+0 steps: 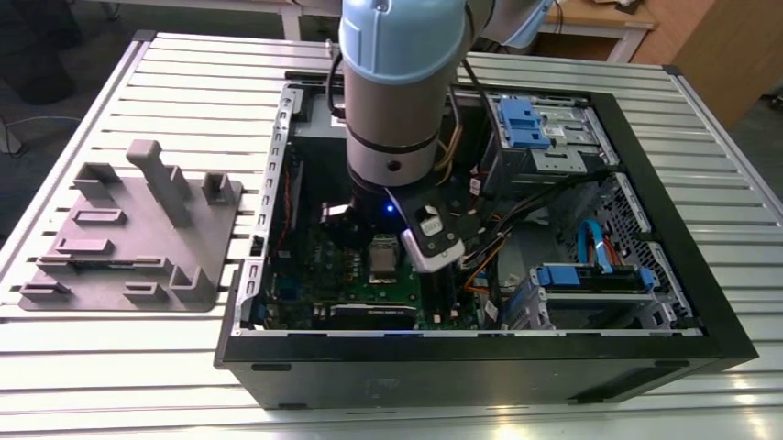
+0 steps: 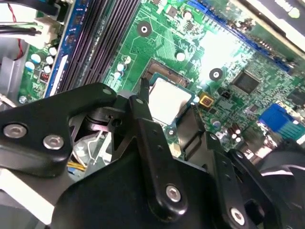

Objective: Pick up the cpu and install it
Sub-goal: 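Place the cpu into insertion slot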

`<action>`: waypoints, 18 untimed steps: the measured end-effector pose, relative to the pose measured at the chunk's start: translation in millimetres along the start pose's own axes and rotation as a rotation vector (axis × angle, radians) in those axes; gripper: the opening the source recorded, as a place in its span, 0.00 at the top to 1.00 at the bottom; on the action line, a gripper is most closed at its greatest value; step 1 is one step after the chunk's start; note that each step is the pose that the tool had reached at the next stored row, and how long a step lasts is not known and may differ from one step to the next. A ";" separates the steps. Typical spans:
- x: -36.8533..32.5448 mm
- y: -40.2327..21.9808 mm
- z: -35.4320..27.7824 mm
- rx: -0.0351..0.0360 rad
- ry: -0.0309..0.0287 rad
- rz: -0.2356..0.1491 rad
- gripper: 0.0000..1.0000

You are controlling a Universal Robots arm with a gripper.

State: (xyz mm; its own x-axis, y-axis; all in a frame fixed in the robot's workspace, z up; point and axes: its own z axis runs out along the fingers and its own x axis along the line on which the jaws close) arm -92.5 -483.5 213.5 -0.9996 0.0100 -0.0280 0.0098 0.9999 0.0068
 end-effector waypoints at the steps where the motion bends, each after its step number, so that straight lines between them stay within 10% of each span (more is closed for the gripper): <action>1: 0.1 0.0 1.9 0.0000 -0.0001 0.000 0.53; 18: 0.4 -2.1 12.4 0.0000 -0.0001 0.000 0.53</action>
State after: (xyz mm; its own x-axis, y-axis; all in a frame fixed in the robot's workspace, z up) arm -92.6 -485.6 201.1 -0.9996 0.0101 -0.0281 0.0099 0.9999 0.0068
